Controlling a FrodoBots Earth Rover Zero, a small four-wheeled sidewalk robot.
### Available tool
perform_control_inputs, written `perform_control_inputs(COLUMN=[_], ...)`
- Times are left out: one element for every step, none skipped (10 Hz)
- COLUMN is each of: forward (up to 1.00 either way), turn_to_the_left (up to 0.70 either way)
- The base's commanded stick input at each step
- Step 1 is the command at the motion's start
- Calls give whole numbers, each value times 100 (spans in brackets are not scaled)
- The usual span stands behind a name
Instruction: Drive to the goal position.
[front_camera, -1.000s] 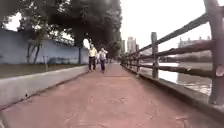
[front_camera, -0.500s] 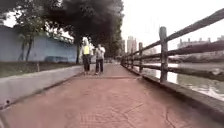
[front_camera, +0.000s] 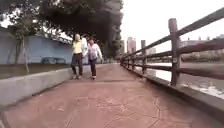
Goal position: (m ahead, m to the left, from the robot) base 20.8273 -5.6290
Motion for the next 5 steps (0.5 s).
perform_control_inputs(forward=[100,100,100,100,100], turn_to_the_left=[0,0,0,0,0])
